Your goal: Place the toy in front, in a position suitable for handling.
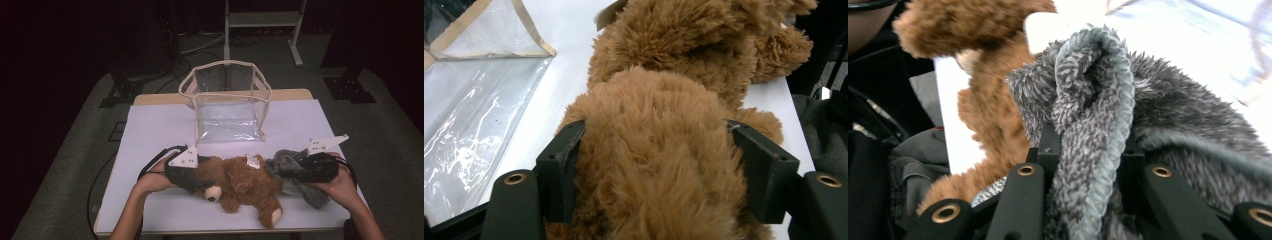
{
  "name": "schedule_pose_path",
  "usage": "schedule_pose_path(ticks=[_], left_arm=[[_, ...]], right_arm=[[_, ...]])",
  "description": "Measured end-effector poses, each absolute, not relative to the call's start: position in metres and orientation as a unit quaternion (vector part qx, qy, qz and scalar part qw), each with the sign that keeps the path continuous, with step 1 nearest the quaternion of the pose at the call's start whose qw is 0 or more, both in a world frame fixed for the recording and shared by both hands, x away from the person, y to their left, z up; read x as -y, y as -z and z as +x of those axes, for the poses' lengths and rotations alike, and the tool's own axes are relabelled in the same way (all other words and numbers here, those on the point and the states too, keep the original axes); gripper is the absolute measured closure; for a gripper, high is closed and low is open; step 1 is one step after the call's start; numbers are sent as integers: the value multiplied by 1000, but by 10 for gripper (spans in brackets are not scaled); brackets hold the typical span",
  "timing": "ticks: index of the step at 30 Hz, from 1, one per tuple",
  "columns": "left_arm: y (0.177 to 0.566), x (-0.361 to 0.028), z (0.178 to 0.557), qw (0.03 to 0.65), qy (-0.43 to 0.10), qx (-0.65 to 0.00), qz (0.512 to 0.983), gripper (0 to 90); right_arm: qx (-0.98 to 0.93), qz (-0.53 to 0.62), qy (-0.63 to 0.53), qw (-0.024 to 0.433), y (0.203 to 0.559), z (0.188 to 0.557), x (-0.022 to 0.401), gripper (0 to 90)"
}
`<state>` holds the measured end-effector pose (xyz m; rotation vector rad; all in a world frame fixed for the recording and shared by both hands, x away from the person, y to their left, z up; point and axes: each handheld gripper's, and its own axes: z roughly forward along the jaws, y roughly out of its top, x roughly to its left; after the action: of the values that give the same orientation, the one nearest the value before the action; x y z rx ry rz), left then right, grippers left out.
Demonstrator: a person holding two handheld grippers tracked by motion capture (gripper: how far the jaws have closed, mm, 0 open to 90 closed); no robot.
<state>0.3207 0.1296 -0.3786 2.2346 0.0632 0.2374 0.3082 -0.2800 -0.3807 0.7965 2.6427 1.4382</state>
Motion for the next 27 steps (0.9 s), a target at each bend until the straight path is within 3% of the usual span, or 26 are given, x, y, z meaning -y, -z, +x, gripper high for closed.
schedule_pose_path(ticks=[5, 10, 15, 18, 27], left_arm=[[378, -129, 320, 430, -98, -20, 898, 297], [378, -130, 320, 428, -100, -17, 898, 297], [380, -134, 321, 435, -97, -20, 895, 294], [382, -135, 322, 443, -92, -25, 891, 289], [382, -133, 324, 444, -90, -27, 891, 284]], right_arm=[[-835, 264, -483, 24, 366, 309, 288, 719], [-847, 215, -485, 40, 345, 319, 250, 717], [-864, 193, -464, 18, 362, 328, 221, 712], [-855, 215, -472, 3, 373, 326, 234, 709], [-835, 272, -478, 16, 380, 306, 292, 711]])
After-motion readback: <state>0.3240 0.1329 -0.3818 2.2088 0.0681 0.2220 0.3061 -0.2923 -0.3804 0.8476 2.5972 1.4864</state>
